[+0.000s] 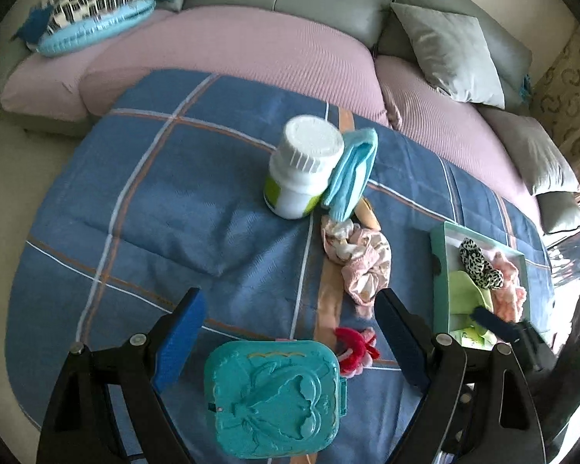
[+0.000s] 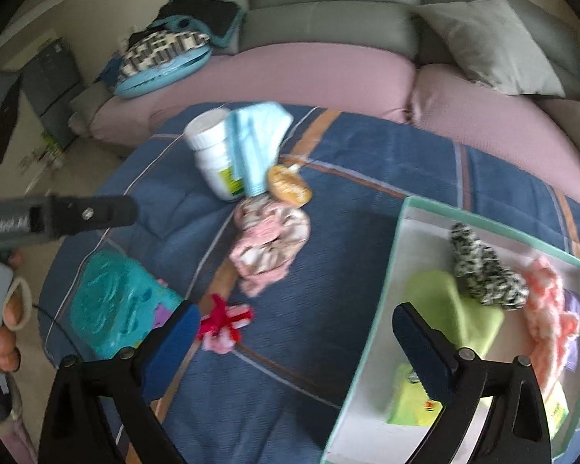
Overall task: Organize soft objects
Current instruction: 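Lower the right gripper onto the red bow beside the teal box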
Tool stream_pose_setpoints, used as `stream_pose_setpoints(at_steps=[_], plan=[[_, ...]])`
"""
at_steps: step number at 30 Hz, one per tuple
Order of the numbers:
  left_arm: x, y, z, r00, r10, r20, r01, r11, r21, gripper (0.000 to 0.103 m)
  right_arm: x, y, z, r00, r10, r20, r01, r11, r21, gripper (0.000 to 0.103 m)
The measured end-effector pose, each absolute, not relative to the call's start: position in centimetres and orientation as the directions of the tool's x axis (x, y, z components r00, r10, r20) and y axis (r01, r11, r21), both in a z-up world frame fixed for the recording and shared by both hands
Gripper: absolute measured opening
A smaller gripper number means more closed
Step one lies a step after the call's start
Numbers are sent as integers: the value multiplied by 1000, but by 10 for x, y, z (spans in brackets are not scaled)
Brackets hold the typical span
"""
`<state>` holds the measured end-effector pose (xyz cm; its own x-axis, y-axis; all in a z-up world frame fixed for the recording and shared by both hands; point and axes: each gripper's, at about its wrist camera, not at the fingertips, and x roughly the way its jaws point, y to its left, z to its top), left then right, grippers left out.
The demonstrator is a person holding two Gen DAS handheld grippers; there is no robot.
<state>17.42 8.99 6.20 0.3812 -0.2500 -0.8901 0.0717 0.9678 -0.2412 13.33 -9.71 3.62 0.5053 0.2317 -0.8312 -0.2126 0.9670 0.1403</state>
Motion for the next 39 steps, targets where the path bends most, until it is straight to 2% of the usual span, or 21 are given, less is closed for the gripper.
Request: stream_pose_setpoints(at_steps=[8, 12, 15, 18, 21, 23, 25, 29, 39], plan=[[183, 91, 44, 272, -310, -911, 90, 951, -297, 89, 136, -78, 9, 423, 283, -861, -263, 947, 183, 84], [186, 89, 42, 261, -271, -926, 105, 962, -252, 89, 139, -67, 0, 394, 299, -869, -288, 938, 192, 82], [190, 90, 39, 245, -269, -931, 107, 962, -250, 89, 141, -60, -7, 369, 316, -874, -307, 929, 206, 75], [191, 91, 36, 232, -275, -933, 108, 961, -256, 89, 143, -53, -16, 348, 317, -882, -314, 926, 208, 73], [191, 93, 32, 224, -277, -934, 102, 960, -260, 89, 145, -49, -21, 338, 321, -885, -318, 924, 213, 63], [192, 93, 31, 220, -275, -936, 97, 961, -259, 89, 144, -46, -22, 346, 318, -883, -322, 924, 207, 62], [194, 92, 30, 217, -277, -936, 94, 960, -262, 89, 146, -44, -21, 349, 325, -879, -327, 921, 211, 55], [197, 89, 30, 208, -284, -936, 90, 959, -270, 89, 147, -44, -20, 361, 331, -872, -325, 921, 215, 50], [200, 75, 30, 194, -283, -939, 102, 958, -268, 89, 149, -60, -12, 386, 333, -860, -302, 927, 223, 50]])
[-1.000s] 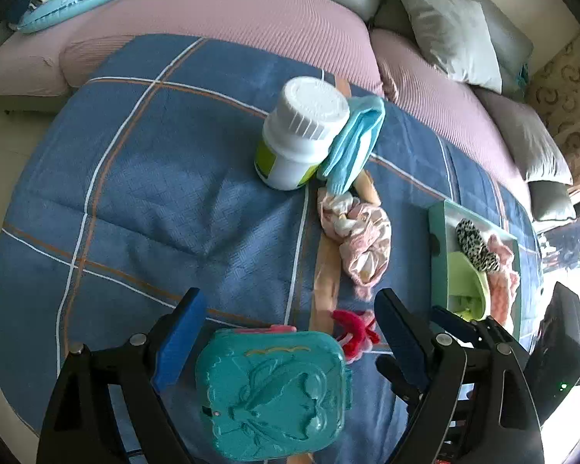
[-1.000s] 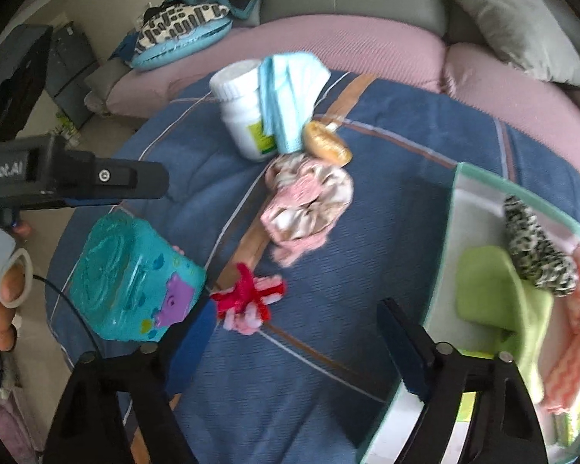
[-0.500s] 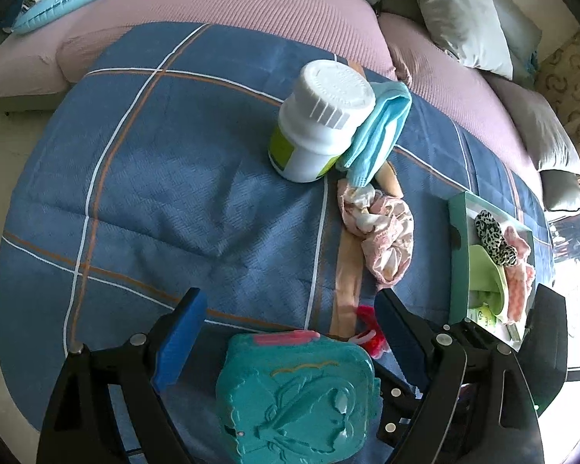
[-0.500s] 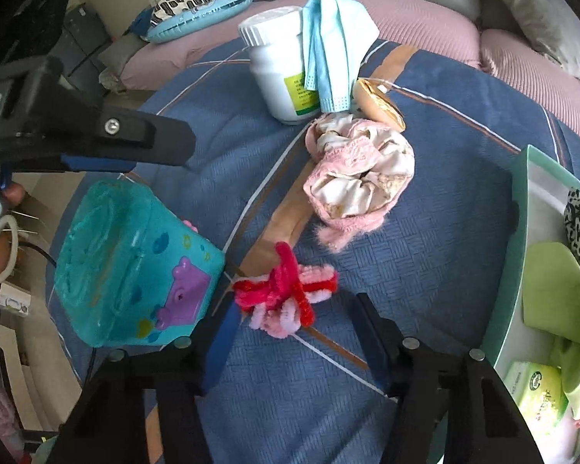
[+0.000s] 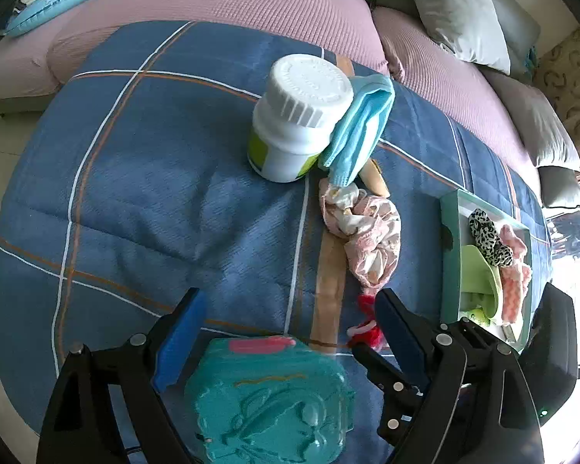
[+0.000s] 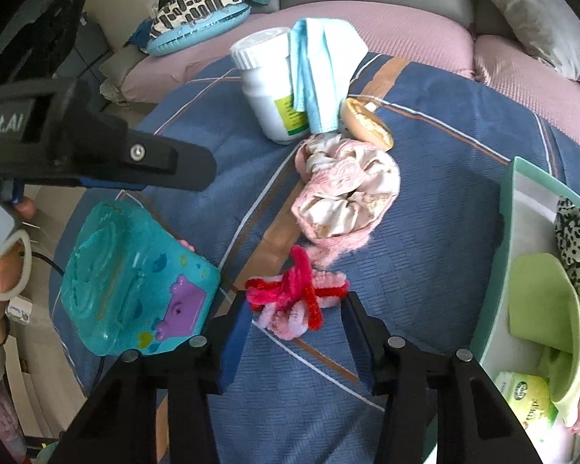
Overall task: Organize soft objects
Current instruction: 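Lower the right gripper onto the red bow beside the teal box, then grasp the red bow with the right gripper and carry it over the tray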
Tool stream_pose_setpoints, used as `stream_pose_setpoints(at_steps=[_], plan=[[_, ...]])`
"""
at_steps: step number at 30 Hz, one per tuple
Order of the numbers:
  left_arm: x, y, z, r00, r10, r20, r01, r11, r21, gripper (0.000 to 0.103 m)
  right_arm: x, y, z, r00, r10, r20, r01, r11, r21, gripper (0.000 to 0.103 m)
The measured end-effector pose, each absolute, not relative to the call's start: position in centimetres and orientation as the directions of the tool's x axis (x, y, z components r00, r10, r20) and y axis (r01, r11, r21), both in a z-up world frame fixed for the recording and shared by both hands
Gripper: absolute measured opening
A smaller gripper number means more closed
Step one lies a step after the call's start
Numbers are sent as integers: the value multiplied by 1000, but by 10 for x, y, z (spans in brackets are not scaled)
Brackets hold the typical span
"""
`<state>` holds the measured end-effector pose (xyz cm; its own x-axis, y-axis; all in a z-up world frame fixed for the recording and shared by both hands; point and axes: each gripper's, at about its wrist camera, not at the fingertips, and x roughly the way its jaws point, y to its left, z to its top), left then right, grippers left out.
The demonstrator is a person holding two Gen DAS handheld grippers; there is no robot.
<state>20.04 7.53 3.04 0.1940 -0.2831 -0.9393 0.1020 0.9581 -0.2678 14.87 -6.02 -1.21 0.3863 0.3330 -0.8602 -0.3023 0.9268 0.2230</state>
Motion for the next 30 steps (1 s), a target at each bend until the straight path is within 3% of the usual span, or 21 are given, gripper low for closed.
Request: stream_pose_setpoints(at_steps=[19, 30], plan=[[212, 45, 50, 256, -296, -920, 94, 955, -281, 89, 147, -142, 30, 546, 241, -802, -124, 970, 207, 50], [229, 22, 62, 307, -276, -911, 71, 961, -268, 88, 139, -202, 43, 617, 110, -779, 35, 985, 166, 50]])
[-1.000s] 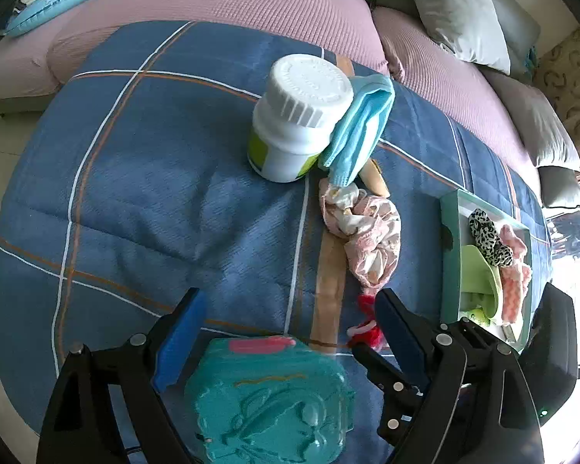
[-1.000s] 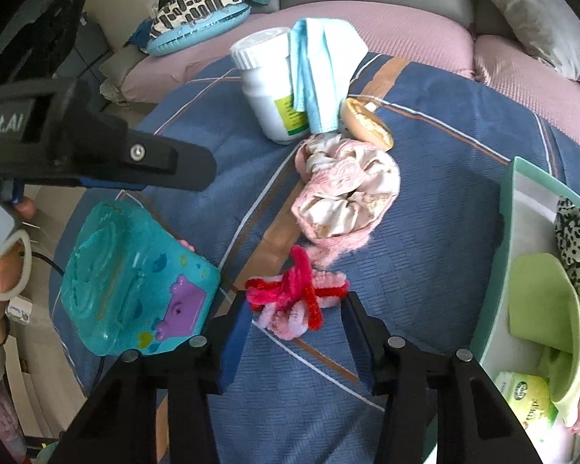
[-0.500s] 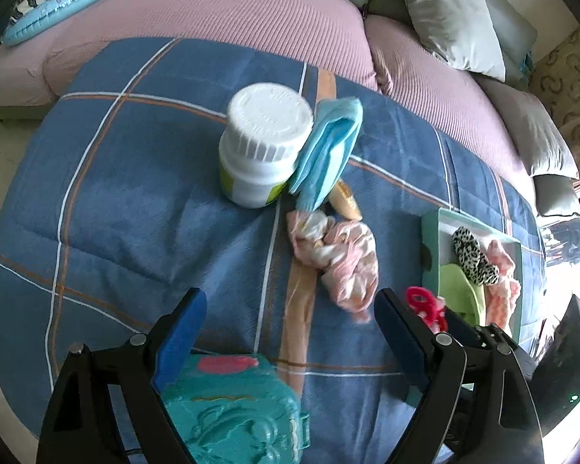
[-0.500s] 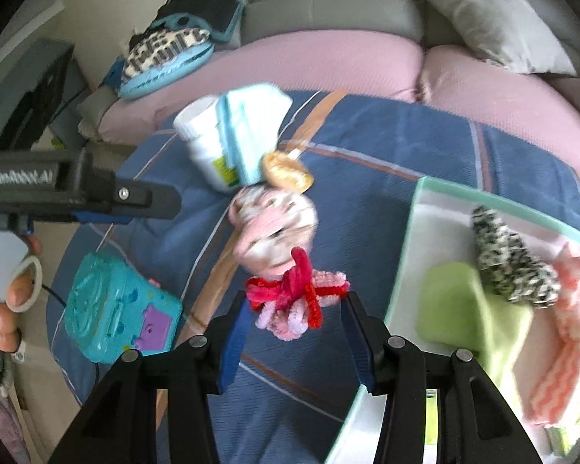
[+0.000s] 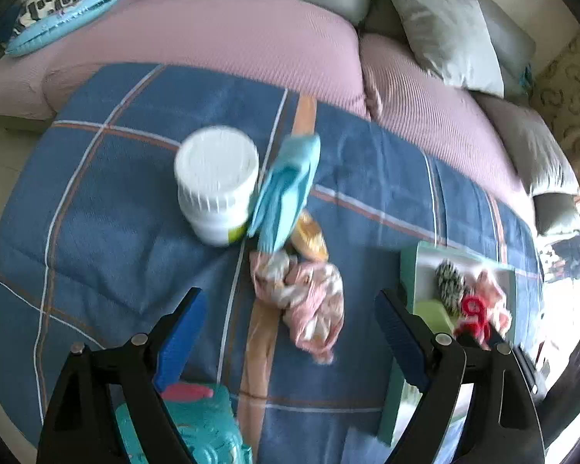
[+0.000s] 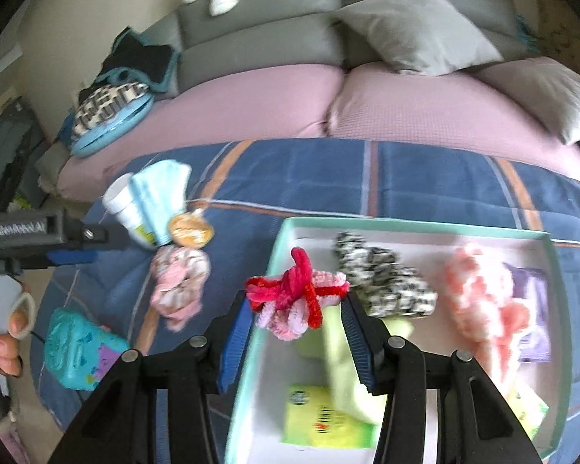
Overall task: Organize soft objects
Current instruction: 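Grasp the red bow with the right gripper and carry it over the tray, then carry the red bow over the tray with the right gripper while the left gripper carries the blue mask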
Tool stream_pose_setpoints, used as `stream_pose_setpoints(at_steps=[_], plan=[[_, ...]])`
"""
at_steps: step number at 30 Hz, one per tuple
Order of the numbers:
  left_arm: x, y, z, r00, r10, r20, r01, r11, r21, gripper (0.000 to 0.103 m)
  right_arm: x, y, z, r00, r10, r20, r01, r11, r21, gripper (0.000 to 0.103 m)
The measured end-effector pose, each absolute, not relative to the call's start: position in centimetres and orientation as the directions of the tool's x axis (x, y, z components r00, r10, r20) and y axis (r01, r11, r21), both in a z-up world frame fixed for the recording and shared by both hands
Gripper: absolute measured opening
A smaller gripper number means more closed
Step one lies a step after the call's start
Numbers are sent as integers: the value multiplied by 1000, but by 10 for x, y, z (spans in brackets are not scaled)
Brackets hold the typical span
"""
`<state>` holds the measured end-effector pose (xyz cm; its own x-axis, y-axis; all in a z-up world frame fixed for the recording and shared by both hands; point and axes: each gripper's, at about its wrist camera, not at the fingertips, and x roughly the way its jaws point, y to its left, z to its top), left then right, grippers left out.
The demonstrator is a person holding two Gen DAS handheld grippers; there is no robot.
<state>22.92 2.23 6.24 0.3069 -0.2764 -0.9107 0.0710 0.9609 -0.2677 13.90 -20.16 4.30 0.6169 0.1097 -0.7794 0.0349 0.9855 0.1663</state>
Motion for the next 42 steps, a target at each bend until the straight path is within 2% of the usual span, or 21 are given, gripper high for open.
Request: stream_pose_setpoints(at_steps=[4, 8, 15, 18, 21, 23, 25, 28, 31, 42], plan=[[240, 16, 74, 355, -250, -901, 41, 967, -252, 83, 137, -214, 41, 621, 100, -778, 54, 984, 170, 50], [254, 6, 91, 390, -238, -889, 45, 970, -240, 82, 135, -223, 39, 622, 94, -777, 63, 984, 169, 50], [289, -16, 95, 399, -122, -909, 71, 992, -102, 81, 132, -234, 38, 624, 96, -775, 84, 979, 188, 50], [300, -22, 84, 372, -71, -926, 79, 996, -44, 63, 131, -238, 39, 627, 100, -772, 87, 976, 197, 50], [306, -30, 76, 375, -10, -927, 98, 995, 29, 60, 130, -242, 38, 629, 100, -771, 94, 975, 204, 50], [307, -33, 74, 384, 13, -923, 110, 992, 59, 51, 130, -245, 38, 628, 98, -772, 101, 973, 205, 50], [309, -33, 71, 376, 15, -926, 116, 991, 64, 36, 130, -248, 38, 629, 92, -772, 110, 973, 205, 50], [309, -36, 64, 372, 41, -927, 126, 988, 95, 21, 128, -252, 41, 636, 90, -766, 118, 970, 213, 50], [306, -36, 61, 374, 33, -927, 130, 988, 88, 14, 127, -256, 43, 642, 91, -761, 125, 967, 221, 50], [292, -29, 86, 432, -36, -901, 133, 991, 24, 10, 125, -263, 43, 646, 86, -758, 141, 963, 229, 50]])
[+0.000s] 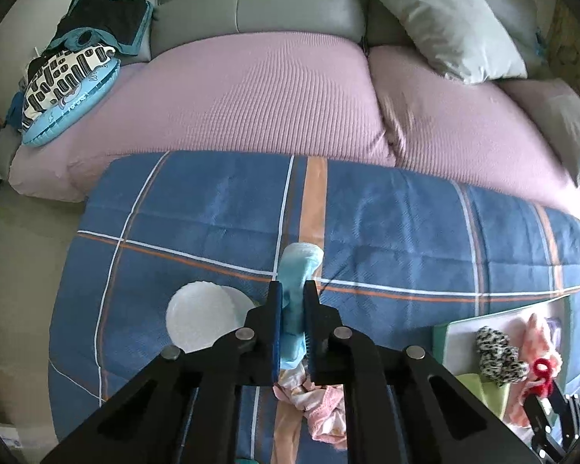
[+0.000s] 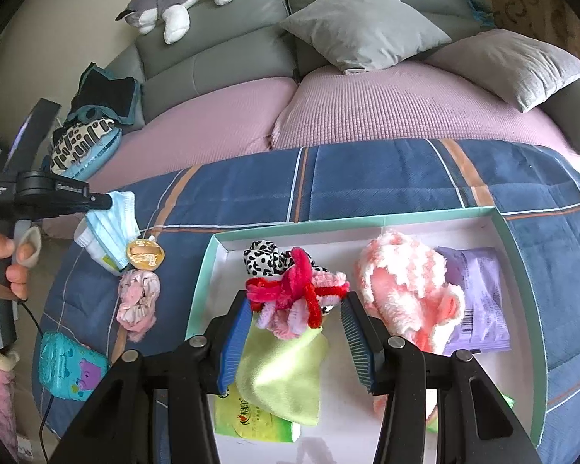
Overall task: Organize soft objects
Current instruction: 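Carry the red bow over the tray with the right gripper while the left gripper carries the blue mask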
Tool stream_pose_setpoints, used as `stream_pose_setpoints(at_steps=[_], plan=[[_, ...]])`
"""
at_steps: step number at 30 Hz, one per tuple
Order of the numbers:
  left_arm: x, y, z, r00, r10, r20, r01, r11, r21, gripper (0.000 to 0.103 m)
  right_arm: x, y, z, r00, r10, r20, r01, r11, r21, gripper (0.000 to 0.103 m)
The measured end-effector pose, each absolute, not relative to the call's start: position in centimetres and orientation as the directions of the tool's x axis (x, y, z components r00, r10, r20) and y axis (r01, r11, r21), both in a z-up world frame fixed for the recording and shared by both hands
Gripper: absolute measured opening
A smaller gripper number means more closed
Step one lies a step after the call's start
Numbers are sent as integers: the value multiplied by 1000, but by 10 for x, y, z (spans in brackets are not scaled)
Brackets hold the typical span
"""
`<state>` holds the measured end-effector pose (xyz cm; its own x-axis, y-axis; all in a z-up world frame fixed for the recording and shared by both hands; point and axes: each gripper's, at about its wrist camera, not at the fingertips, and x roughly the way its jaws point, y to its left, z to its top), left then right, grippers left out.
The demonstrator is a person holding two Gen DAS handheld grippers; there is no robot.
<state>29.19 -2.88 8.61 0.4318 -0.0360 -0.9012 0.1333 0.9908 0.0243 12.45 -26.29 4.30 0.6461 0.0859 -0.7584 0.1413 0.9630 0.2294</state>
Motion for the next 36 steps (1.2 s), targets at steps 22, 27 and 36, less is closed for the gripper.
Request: stream_pose_setpoints(at_steps=[22, 27, 36], plan=[[191, -85, 203, 589, -415, -694, 381, 899, -214, 10, 93, -340, 58, 667, -83, -741, 343, 916, 206, 50], [173, -108, 210, 566, -478, -671, 445, 863, -240, 10, 82, -361, 59, 659, -128, -741, 400, 894, 202, 50], [151, -156, 197, 455, -617, -642, 535, 766, -357, 10, 70, -383, 59, 645, -169, -745, 457, 867, 200, 50]])
